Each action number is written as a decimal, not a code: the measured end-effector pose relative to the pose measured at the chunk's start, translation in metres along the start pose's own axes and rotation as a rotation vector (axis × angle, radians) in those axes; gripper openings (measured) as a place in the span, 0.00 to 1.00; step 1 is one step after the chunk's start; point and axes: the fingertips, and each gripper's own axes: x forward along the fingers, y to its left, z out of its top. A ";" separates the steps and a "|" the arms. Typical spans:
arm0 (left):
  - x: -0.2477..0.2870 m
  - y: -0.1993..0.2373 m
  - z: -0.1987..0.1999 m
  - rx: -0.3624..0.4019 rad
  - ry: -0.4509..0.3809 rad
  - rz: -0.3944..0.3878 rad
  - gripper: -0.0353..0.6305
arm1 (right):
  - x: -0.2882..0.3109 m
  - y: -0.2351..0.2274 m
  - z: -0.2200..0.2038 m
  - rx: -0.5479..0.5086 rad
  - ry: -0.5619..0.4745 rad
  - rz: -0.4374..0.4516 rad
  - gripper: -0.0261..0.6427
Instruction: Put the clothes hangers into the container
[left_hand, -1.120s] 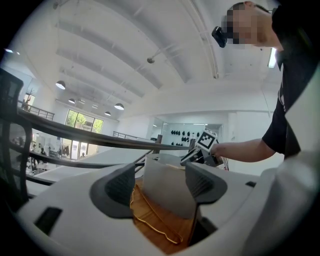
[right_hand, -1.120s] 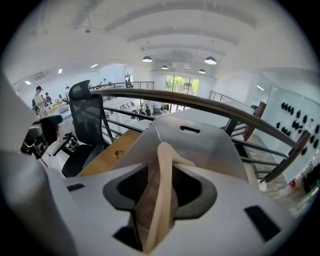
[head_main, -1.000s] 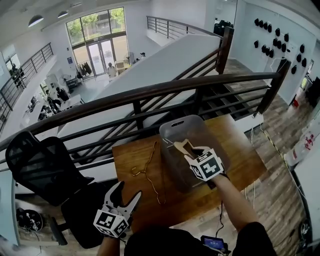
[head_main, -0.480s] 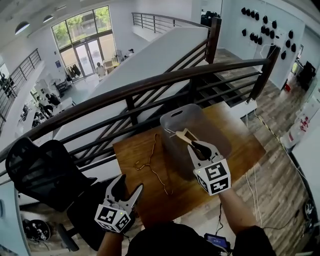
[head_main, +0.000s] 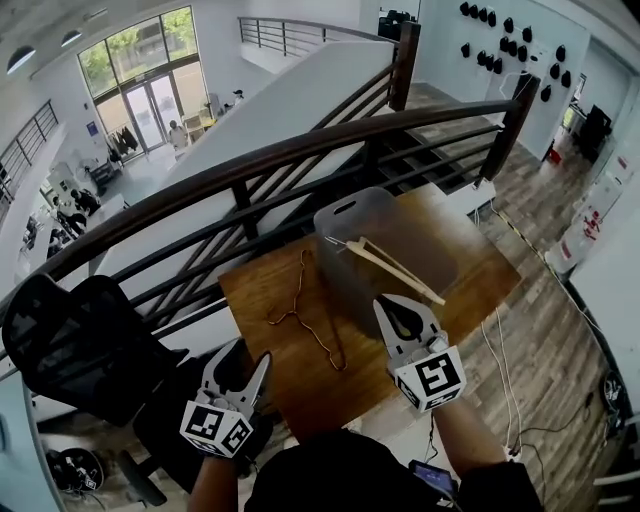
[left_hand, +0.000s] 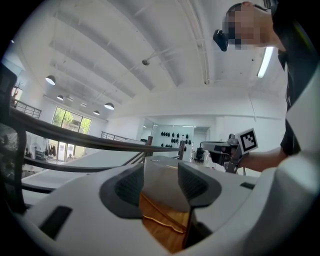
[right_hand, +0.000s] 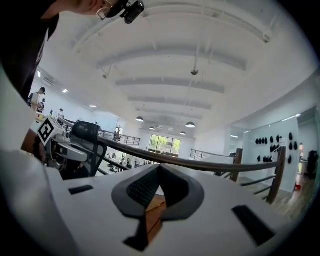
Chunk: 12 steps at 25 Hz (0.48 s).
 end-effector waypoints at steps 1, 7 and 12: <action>-0.003 0.001 -0.001 -0.001 0.000 0.000 0.37 | -0.002 0.006 -0.003 0.009 -0.002 0.010 0.03; -0.016 0.007 -0.015 -0.015 0.027 0.004 0.32 | 0.002 0.043 -0.035 0.006 0.071 0.063 0.03; -0.026 0.022 -0.025 -0.036 0.039 0.050 0.32 | 0.020 0.070 -0.072 0.012 0.136 0.130 0.03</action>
